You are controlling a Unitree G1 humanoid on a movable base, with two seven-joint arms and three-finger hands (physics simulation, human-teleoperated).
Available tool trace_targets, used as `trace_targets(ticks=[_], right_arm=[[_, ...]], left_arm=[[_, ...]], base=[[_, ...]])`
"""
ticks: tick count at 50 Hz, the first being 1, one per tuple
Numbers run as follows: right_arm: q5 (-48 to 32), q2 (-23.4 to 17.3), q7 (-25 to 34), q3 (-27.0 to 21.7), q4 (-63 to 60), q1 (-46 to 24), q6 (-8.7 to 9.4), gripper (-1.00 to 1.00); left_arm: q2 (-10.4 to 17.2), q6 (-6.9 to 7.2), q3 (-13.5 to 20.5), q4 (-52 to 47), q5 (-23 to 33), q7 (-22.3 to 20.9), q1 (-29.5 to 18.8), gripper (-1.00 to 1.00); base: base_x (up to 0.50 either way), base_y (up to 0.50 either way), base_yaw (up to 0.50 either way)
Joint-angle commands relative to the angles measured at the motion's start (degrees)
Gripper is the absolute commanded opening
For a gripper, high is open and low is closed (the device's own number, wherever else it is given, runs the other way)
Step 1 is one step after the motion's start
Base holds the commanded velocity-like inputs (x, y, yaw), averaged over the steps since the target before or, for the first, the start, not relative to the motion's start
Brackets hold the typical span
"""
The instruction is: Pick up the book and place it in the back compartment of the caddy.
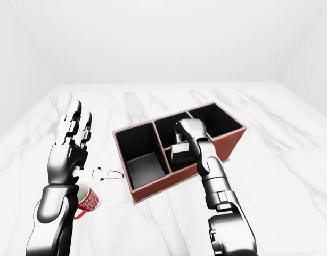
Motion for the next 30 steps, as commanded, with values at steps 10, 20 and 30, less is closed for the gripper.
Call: trace_targets(ticks=[10, 20, 30], right_arm=[[-1.1, -0.6, -4.2, -0.1, 2.1, -0.7, 0.00, 1.00], [-1.4, -0.6, -3.9, -0.2, 0.5, -0.1, 0.00, 1.00], [-0.3, -0.1, 2.2, -1.7, -12.2, 3.6, 2.17, 1.00]], left_arm=[[0.0, 0.00, -0.1, 0.0, 0.1, 0.1, 0.0, 0.99], [0.0, 0.00, 0.0, -0.5, 0.1, 0.0, -0.5, 0.99], [0.0, 0.00, 0.0, -0.5, 0.1, 0.0, -0.5, 0.99]], base=[[0.01, 0.00, 0.00], [0.00, 0.00, 0.00], [0.00, 0.00, 0.00]])
